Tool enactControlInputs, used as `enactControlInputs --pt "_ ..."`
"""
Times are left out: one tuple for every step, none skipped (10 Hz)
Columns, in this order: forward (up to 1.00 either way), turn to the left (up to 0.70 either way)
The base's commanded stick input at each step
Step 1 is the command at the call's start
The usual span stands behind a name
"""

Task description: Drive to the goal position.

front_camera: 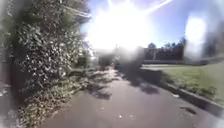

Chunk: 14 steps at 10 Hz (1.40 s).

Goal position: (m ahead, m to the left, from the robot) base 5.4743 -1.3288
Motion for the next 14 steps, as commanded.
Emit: enactControlInputs --pt "0.70 0.00" --pt "0.70 0.00" --pt "0.70 0.00" --pt "0.70 0.00" --pt "0.70 0.00" --pt "0.70 0.00" --pt "0.70 0.00" --pt "0.70 0.00" --pt "0.70 0.00" --pt "0.70 0.00" --pt "0.70 0.00" --pt "0.70 0.00" --pt "0.70 0.00" --pt "0.70 0.00"
